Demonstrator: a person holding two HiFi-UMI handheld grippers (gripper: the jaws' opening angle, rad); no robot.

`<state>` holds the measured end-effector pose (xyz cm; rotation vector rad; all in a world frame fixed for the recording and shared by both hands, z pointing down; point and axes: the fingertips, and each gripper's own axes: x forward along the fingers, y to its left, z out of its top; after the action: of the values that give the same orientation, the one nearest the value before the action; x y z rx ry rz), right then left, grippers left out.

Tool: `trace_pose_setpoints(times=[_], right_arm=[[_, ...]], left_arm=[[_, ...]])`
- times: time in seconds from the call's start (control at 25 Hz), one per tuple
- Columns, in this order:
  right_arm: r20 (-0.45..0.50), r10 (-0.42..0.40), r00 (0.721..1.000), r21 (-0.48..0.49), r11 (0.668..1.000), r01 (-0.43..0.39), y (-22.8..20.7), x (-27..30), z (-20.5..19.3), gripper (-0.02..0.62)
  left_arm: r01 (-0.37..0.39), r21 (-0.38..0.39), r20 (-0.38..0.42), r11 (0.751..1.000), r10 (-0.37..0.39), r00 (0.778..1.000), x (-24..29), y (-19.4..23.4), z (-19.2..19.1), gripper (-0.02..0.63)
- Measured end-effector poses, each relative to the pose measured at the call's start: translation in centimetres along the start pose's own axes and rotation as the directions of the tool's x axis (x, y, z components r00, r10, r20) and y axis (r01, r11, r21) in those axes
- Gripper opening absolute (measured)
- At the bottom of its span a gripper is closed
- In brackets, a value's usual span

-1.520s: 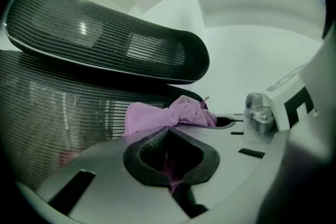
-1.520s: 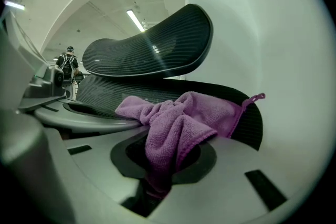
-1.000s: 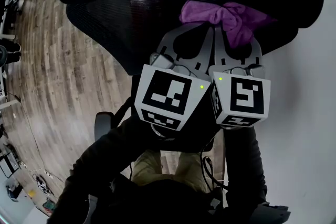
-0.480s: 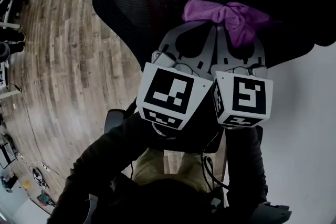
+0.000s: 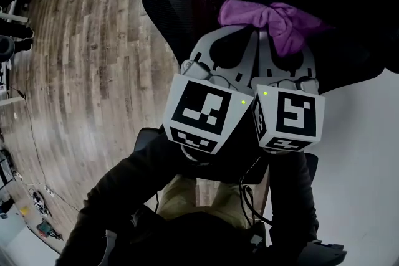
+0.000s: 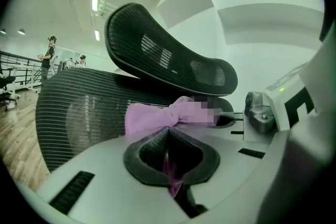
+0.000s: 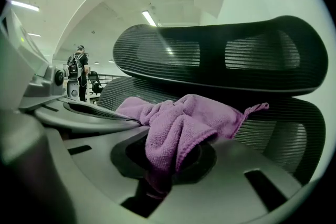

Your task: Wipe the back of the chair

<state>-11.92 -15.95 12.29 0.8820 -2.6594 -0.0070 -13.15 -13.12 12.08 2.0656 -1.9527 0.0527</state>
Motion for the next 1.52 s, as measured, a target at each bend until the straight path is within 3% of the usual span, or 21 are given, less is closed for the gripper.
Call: trace_pose_setpoints(times=[1.08,1.52], right_arm=[[0.015,0.170,0.985,-0.079,0.983,-0.168,16.6,5.3,4.0,0.066],[0.014,0.194,0.981,-0.090,0.977,-0.192,18.8,6.4,3.7,0.066]], left_arm=[[-0.189,-0.083,0.022,0.978,0.192,0.981,-10.3,14.3,-0.4,0.000],[-0.214,-0.088,0.022,0.973,0.217,0.976,-11.3,16.4,-1.2,0.000]])
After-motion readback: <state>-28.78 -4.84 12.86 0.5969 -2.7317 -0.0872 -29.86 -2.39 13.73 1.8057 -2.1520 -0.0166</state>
